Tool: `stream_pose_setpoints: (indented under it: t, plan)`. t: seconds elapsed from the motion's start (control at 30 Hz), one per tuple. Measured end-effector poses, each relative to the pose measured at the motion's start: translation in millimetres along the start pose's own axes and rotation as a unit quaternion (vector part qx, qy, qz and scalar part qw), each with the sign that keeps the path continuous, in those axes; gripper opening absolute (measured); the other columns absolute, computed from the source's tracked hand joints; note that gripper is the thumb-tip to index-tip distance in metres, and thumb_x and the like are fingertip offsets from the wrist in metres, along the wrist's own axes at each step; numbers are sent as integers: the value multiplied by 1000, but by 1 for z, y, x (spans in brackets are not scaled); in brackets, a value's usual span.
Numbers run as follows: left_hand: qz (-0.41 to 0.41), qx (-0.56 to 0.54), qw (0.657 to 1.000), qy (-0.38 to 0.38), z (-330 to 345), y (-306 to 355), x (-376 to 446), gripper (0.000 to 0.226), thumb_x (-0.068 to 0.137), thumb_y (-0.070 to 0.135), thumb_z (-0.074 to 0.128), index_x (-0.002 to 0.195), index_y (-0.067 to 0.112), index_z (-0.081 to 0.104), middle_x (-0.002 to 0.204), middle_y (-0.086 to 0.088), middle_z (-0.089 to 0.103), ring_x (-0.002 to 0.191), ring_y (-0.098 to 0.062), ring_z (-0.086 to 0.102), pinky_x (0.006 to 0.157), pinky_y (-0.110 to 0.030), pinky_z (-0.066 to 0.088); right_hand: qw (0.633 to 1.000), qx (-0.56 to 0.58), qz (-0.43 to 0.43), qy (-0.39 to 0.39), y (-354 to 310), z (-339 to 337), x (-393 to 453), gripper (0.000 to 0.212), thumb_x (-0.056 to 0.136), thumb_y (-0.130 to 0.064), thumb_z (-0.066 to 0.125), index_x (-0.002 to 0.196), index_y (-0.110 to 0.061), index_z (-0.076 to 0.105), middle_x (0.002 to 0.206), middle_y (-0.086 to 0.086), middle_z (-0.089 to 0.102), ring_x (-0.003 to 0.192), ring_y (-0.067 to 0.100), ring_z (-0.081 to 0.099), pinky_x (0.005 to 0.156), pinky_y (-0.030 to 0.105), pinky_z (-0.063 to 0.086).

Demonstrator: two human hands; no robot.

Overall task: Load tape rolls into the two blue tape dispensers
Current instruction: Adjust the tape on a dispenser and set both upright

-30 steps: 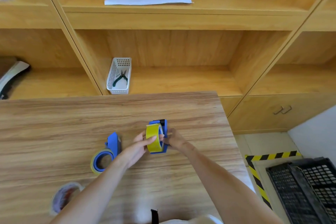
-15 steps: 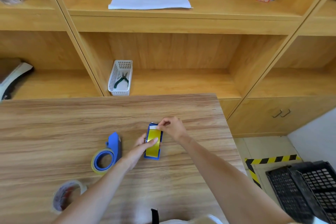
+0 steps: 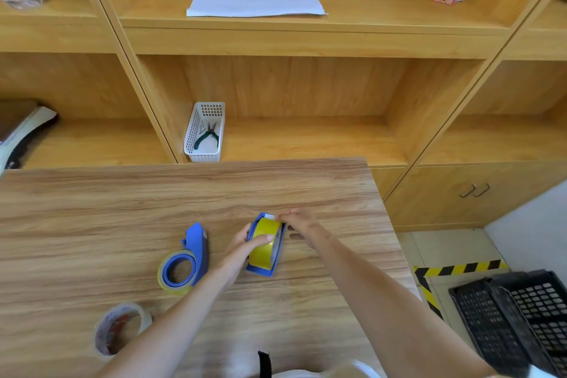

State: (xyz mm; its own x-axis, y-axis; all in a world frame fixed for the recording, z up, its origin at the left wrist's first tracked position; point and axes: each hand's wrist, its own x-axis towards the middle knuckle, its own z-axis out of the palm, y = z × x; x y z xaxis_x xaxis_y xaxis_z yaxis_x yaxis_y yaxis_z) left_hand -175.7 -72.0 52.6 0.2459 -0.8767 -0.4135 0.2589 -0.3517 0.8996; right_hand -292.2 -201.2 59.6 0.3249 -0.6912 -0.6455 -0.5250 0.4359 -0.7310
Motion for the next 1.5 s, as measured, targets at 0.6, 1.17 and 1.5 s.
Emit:
stream_pose_setpoints:
  t: [0.6, 1.17, 1.5]
  plan:
    - [38, -5, 998, 51, 9, 6, 2, 54, 63, 63, 75, 90, 17, 74, 84, -13, 74, 74, -20, 65, 73, -35, 49, 986, -145, -5, 85, -14, -1, 14, 27, 73, -25, 78, 92, -6, 79, 94, 7, 76, 94, 18, 69, 88, 32, 56]
    - [-34, -1, 999, -12, 1, 7, -1, 62, 58, 62, 79, 95, 13, 69, 89, -6, 73, 83, -19, 66, 77, -30, 49, 967, -210, -53, 134, -8, -11, 13, 19, 82, -26, 58, 87, -22, 75, 100, -3, 73, 97, 21, 66, 80, 31, 53]
    - [2, 19, 988, -150, -17, -11, 0, 81, 63, 44, 86, 129, 11, 52, 123, -10, 66, 110, -20, 61, 90, -30, 49, 947, -248, -137, 150, -12, -28, 12, 14, 84, -19, 64, 77, -23, 75, 151, -14, 33, 124, 17, 52, 93, 38, 50]
